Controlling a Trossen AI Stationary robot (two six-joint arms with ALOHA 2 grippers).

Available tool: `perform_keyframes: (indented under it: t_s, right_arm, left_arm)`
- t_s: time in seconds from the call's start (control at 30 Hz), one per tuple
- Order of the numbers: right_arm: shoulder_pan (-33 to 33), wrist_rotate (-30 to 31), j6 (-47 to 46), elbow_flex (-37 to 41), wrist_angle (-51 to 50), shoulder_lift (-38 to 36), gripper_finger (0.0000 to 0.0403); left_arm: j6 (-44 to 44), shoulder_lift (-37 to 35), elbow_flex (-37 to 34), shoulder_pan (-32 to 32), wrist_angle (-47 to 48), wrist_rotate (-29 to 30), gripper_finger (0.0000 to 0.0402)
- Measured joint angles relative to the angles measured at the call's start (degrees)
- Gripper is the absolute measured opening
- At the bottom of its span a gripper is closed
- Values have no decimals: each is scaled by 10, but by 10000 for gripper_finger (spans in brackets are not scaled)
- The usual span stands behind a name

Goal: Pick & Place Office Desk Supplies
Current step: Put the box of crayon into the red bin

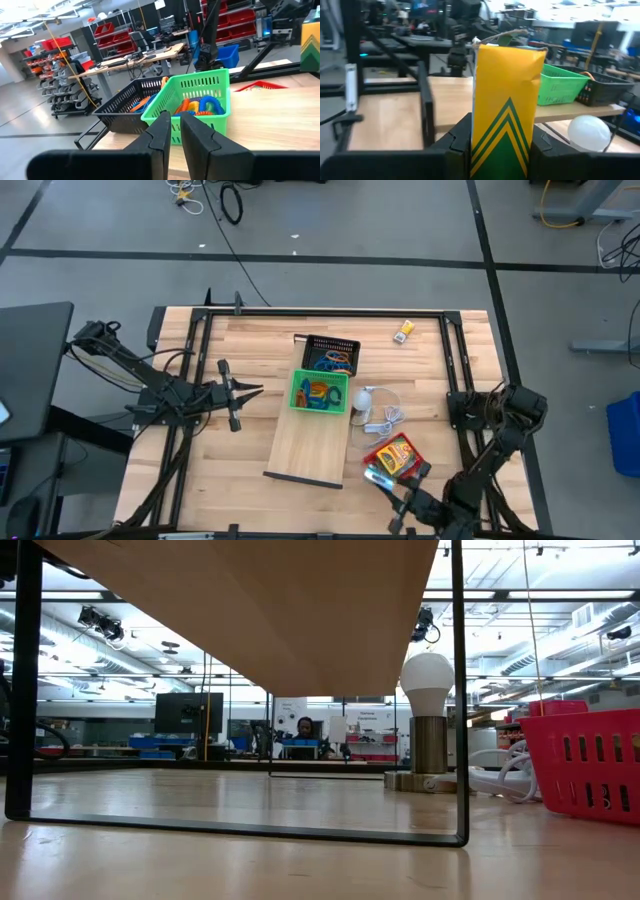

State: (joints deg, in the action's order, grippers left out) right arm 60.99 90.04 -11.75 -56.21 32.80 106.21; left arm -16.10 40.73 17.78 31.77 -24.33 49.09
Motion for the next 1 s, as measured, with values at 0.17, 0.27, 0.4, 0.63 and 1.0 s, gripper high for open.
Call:
perform_keyframes:
  t_s: [0.17, 0.27, 0.4, 0.63, 1.0]
  right_arm:
    - [30, 0, -6, 0, -5, 0, 96]
    - [33, -1, -24, 0, -27, 0, 96]
    - [14, -1, -44, 4, -64, 0, 96]
    - [-11, -4, -71, 58, -105, 0, 96]
    - [-31, -115, -192, 139, -141, -2, 96]
  left_arm:
    - [-7, 0, 0, 0, -7, -2, 50]
    - [-11, 0, 0, 0, -11, -2, 50]
    - [-12, 0, 0, 0, -21, -2, 50]
    - [-13, 0, 0, 1, -42, -3, 50]
    - [2, 0, 0, 1, -44, -2, 50]
